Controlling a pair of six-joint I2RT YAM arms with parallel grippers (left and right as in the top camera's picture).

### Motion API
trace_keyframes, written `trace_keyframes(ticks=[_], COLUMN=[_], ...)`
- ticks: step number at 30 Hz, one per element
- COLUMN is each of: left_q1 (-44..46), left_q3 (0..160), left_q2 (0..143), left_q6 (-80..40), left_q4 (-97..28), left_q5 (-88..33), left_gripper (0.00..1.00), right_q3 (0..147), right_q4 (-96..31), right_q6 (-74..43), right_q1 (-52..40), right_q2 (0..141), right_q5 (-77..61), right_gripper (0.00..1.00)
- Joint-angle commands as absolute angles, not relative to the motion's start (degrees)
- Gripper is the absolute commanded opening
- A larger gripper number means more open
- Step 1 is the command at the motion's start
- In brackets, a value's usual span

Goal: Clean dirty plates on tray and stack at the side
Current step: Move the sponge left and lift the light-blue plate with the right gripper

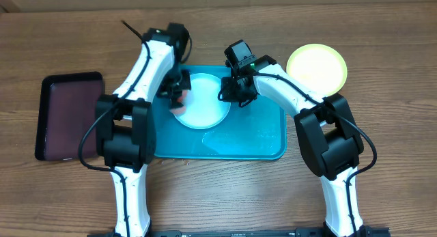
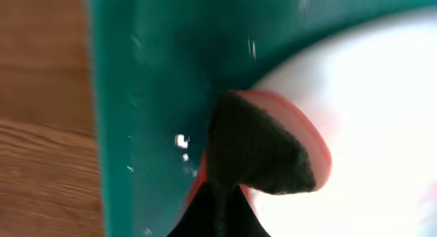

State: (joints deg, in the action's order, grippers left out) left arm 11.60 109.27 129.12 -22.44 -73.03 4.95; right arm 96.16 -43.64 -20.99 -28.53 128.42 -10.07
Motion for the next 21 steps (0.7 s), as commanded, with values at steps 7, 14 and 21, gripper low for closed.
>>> trace_keyframes(ticks=[7, 14, 21], left_q1=[7.75, -0.10, -7.57], left_q3=[116.90, 116.77, 116.73], left_q2=[116.60, 115.07, 115.50], left_q6=[-27.86, -30.04, -30.06], left_q4=[-70.67, -73.41, -75.55], left_q5=[7.94, 7.94, 9.17], left_gripper=[0.04, 0.04, 0.04], right_q3=[103.79, 112.07, 116.57], right_q4=[-49.65, -58.98, -63.42], right_q6=[-17.91, -17.30, -9.39], right_q1=[-29.26, -34.87, -45.52], right_q2=[127.74, 122.32, 119.57], right_q5=[-6.11, 18.33, 52.27], right_gripper=[0.04, 0.04, 0.04])
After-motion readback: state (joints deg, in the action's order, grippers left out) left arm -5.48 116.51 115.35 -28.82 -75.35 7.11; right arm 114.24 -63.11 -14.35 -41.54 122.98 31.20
